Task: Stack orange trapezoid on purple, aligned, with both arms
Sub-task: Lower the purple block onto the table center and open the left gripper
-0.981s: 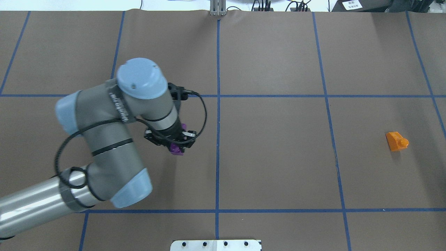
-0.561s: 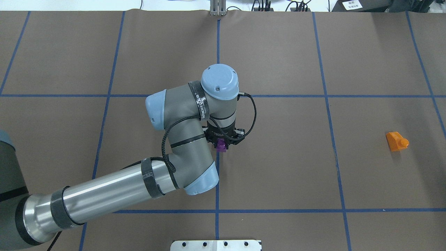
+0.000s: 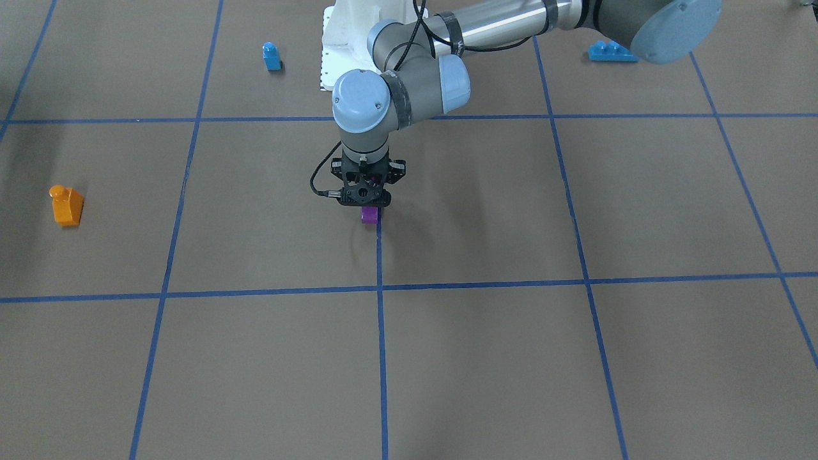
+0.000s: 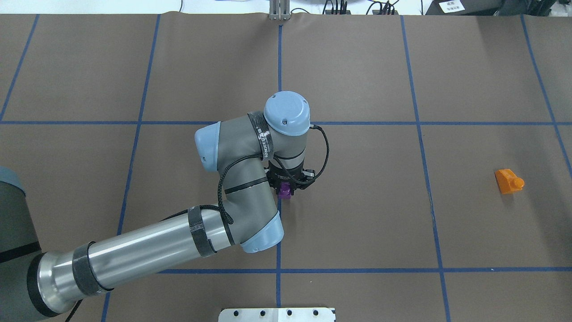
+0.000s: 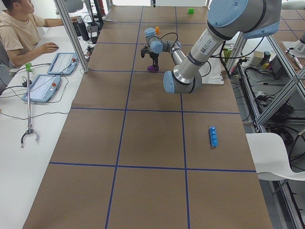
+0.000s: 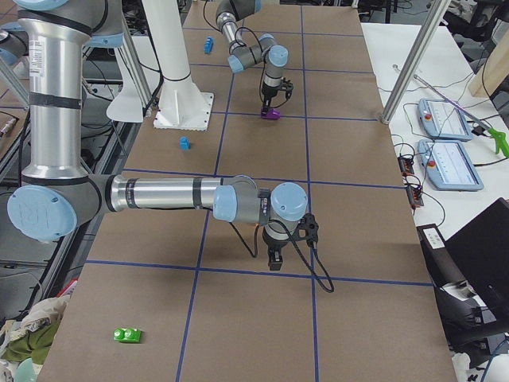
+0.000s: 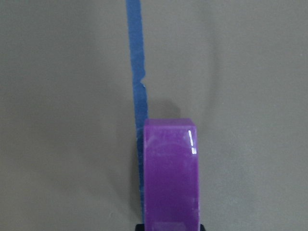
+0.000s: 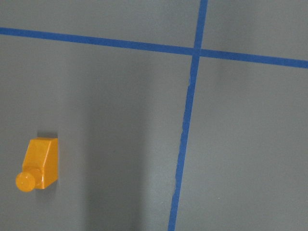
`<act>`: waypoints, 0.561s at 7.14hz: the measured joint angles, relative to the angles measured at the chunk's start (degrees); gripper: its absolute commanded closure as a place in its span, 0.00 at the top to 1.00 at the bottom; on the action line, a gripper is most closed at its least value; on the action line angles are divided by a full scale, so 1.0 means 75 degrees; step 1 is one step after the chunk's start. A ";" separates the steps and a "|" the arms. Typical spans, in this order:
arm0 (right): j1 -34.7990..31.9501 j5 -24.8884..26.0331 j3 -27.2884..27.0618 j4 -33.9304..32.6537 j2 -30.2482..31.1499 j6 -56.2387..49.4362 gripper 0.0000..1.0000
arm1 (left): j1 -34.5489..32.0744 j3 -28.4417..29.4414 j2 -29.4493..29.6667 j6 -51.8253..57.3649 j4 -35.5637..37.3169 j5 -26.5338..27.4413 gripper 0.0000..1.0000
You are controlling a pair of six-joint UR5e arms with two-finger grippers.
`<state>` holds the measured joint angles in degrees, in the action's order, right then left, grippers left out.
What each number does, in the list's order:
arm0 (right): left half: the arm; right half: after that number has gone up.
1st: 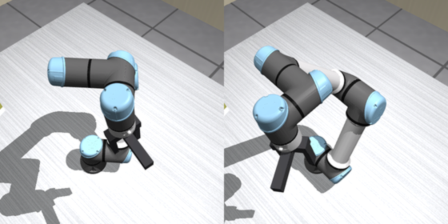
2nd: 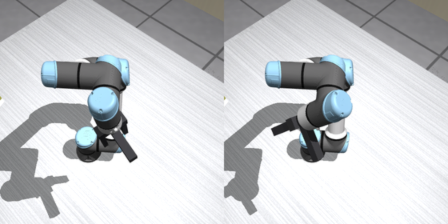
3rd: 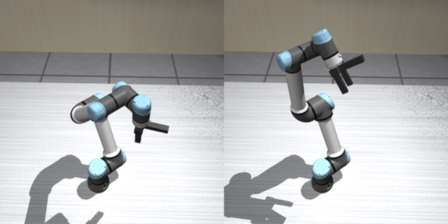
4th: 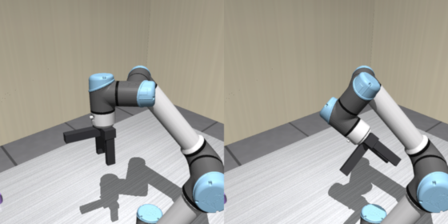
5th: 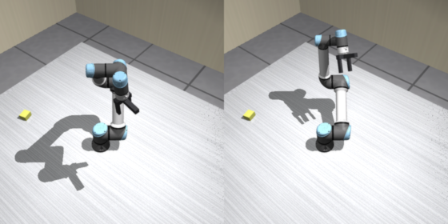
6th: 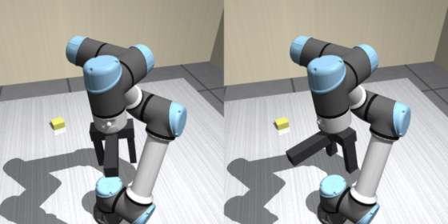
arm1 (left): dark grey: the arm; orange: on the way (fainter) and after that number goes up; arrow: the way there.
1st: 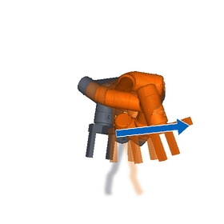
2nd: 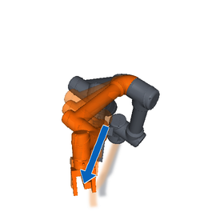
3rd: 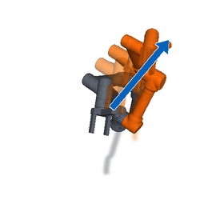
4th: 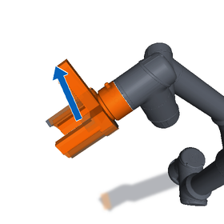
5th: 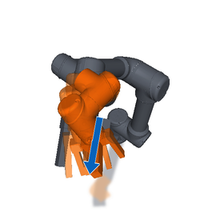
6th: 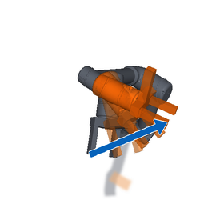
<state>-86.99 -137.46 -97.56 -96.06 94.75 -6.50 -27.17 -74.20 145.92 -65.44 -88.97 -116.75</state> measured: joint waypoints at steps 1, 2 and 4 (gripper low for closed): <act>-0.0001 0.0000 0.0000 0.0000 0.0000 0.0000 1.00 | -0.0009 0.0020 -0.0005 -0.0010 0.0010 0.0003 0.00; 0.0000 0.0000 0.0000 0.0000 0.0000 0.0000 1.00 | -0.0013 0.0052 -0.0010 -0.0023 0.0014 0.0003 0.00; 0.0007 0.0000 0.0000 0.0000 0.0000 0.0000 1.00 | -0.0014 0.0111 -0.0014 -0.0055 0.0015 0.0004 0.00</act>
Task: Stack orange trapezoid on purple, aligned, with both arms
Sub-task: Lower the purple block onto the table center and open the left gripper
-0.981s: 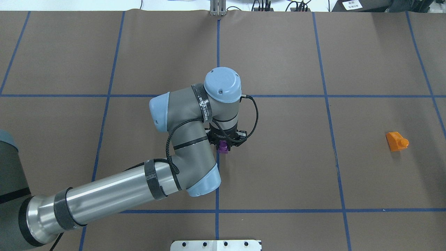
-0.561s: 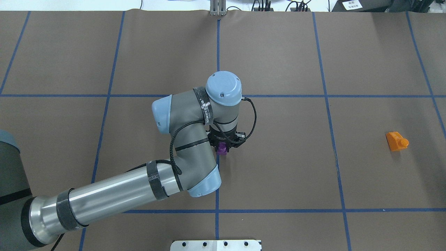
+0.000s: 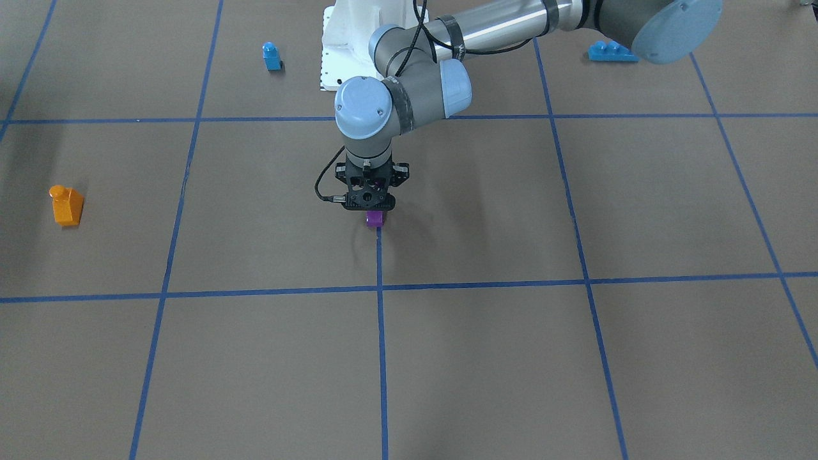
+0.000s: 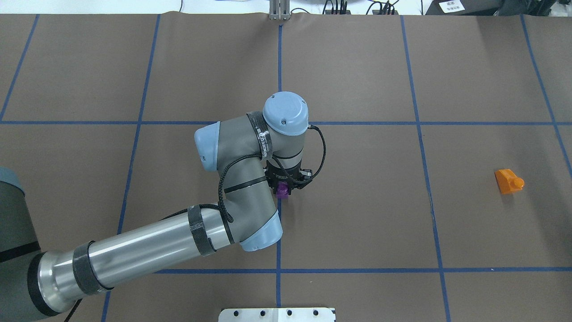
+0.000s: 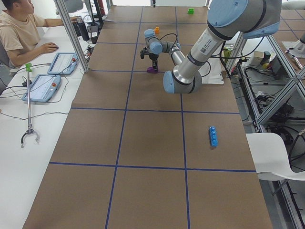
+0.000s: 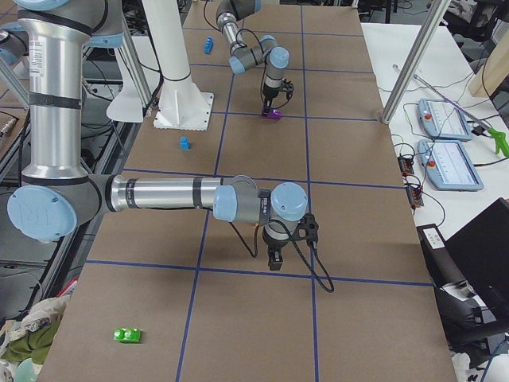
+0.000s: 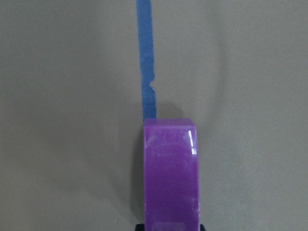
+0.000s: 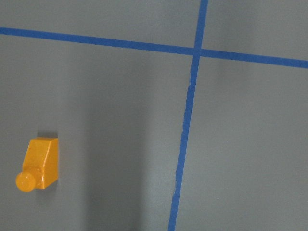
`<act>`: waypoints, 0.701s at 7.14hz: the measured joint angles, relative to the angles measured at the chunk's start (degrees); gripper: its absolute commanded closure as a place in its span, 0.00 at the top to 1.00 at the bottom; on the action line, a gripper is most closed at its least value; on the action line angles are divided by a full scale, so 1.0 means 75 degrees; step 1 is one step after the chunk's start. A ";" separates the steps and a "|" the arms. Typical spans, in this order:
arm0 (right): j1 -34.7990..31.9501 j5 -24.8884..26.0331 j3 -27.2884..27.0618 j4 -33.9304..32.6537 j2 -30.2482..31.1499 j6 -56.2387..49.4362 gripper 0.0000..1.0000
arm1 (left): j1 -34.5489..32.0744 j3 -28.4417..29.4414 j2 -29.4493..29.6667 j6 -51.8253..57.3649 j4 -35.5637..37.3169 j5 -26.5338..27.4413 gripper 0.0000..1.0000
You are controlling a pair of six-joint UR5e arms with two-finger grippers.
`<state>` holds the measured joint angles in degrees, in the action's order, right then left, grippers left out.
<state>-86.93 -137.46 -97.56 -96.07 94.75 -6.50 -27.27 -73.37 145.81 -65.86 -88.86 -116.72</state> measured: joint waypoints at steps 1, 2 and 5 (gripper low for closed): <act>0.0000 0.0000 0.0000 0.0000 0.0000 0.0000 1.00 | -0.0004 0.0004 0.0000 -0.0011 0.0000 0.0000 0.00; 0.0001 0.0000 0.0000 0.0000 0.0000 0.0000 1.00 | -0.0010 0.0007 0.0000 -0.0023 0.0003 0.0000 0.00; 0.0001 0.0000 0.0000 0.0000 0.0000 0.0000 1.00 | -0.0029 0.0009 -0.0001 -0.0031 0.0016 0.0000 0.00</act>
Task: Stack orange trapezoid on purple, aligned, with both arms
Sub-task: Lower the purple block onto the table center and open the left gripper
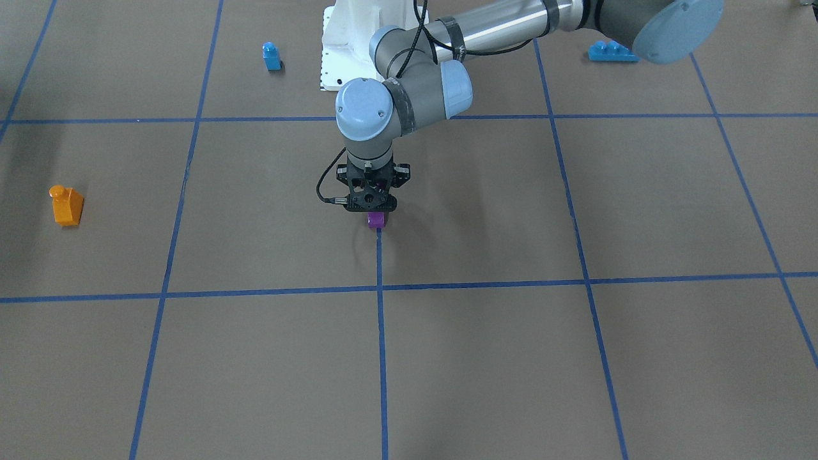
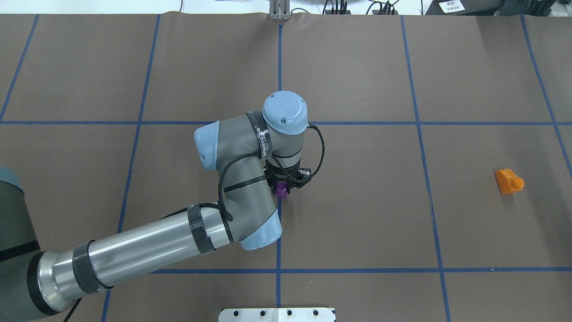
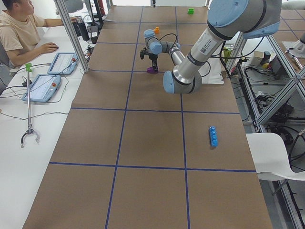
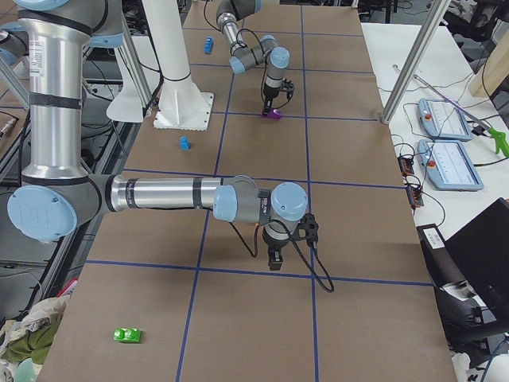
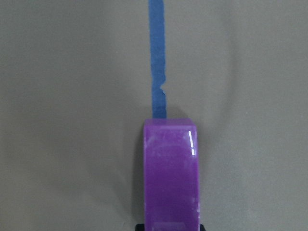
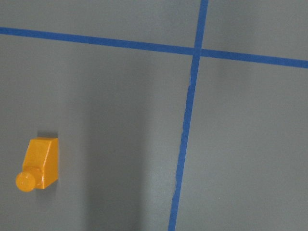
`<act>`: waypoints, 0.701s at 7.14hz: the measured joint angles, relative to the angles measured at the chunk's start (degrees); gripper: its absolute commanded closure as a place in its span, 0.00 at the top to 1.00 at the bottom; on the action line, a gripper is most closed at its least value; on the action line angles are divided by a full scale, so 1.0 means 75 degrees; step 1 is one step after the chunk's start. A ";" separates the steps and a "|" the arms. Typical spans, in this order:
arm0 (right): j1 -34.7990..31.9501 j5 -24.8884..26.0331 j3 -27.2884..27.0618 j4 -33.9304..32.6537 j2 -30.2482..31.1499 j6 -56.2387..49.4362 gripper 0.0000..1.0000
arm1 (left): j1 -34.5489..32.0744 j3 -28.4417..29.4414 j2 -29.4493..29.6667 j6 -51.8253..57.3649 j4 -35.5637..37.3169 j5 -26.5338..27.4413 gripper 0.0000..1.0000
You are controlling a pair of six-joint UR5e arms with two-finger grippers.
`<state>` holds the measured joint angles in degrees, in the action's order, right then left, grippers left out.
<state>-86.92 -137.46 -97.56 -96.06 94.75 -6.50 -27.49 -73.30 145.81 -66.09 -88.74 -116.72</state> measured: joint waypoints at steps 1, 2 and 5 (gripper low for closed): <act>0.0000 0.0000 0.0000 0.0000 0.0000 0.0000 1.00 | -0.0013 0.0000 0.0000 0.0000 -0.0002 0.0000 0.00; 0.0004 0.0000 0.0000 0.0000 0.0000 0.0000 1.00 | -0.0029 0.0000 0.0000 0.0000 -0.0003 0.0000 0.00; 0.0019 0.0000 0.0000 0.0000 0.0000 0.0000 1.00 | -0.0037 -0.0007 -0.0010 0.0000 -0.0007 0.0000 1.00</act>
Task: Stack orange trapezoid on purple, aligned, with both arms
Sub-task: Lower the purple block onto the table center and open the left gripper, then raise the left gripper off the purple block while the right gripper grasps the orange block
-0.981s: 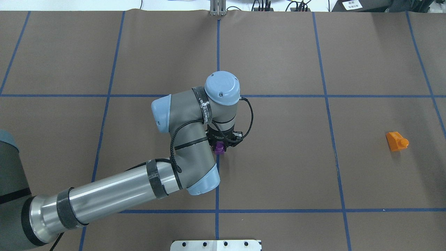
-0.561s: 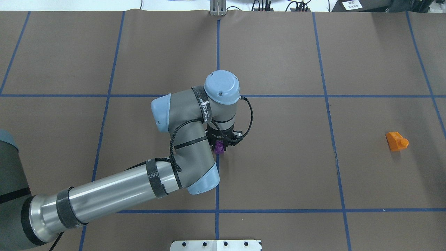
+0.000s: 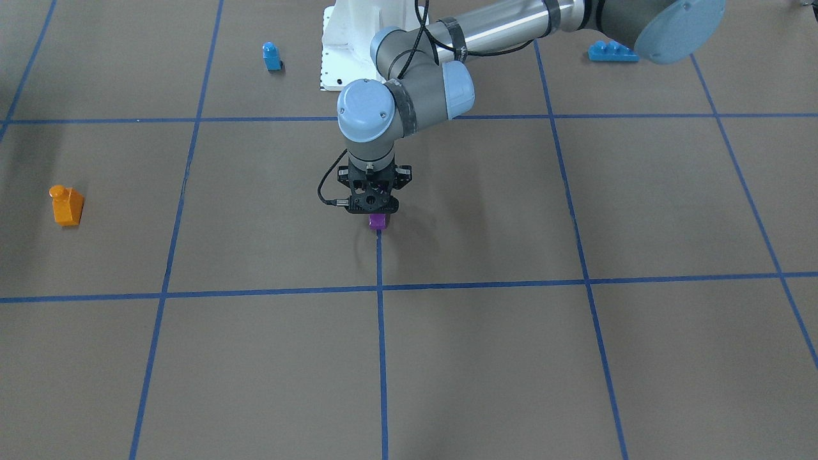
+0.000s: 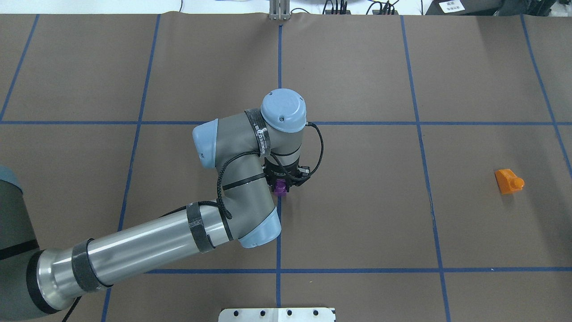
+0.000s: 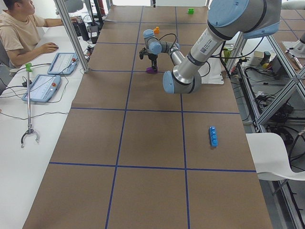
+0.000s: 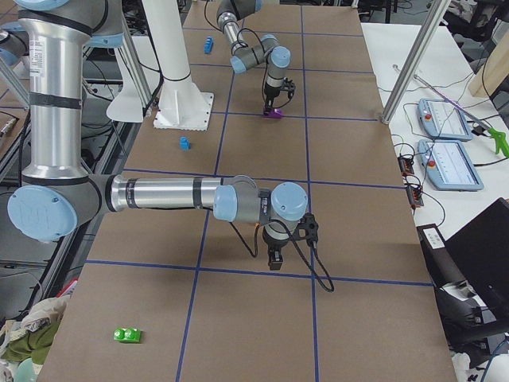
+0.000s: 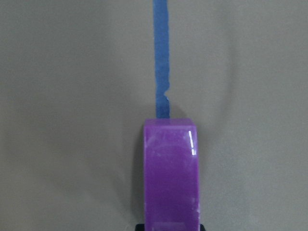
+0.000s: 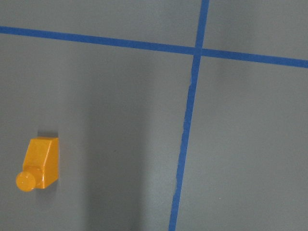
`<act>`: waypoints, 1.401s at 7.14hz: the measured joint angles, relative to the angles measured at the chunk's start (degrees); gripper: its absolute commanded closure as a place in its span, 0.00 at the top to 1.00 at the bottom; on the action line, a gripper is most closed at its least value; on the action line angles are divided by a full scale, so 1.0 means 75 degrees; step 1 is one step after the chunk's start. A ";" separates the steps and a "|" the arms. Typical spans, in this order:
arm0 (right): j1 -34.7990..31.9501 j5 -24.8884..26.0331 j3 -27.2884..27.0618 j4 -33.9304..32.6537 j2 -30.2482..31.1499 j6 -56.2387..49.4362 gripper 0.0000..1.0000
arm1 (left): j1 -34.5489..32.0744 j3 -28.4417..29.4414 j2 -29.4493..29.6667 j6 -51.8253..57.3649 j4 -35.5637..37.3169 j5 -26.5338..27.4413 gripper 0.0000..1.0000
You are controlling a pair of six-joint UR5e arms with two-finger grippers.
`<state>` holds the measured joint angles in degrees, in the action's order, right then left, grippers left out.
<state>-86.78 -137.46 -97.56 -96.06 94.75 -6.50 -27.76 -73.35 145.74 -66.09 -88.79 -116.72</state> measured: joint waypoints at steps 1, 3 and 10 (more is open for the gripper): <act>0.0007 0.0000 0.0000 0.0000 0.0000 0.0000 1.00 | 0.0001 -0.0003 -0.0002 0.0000 -0.0005 0.0000 1.00; 0.0040 0.0000 -0.0012 0.0000 0.0000 0.0000 1.00 | -0.0014 -0.0025 0.0000 -0.0003 -0.0008 0.0000 1.00; 0.2271 0.0282 -0.0102 0.3017 0.0133 0.3954 1.00 | -0.0662 -0.2325 -0.0417 -0.0362 0.0970 -0.0057 1.00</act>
<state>-69.75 -135.35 -98.32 -73.44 95.75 23.15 -32.73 -90.79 142.61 -68.81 -81.51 -117.15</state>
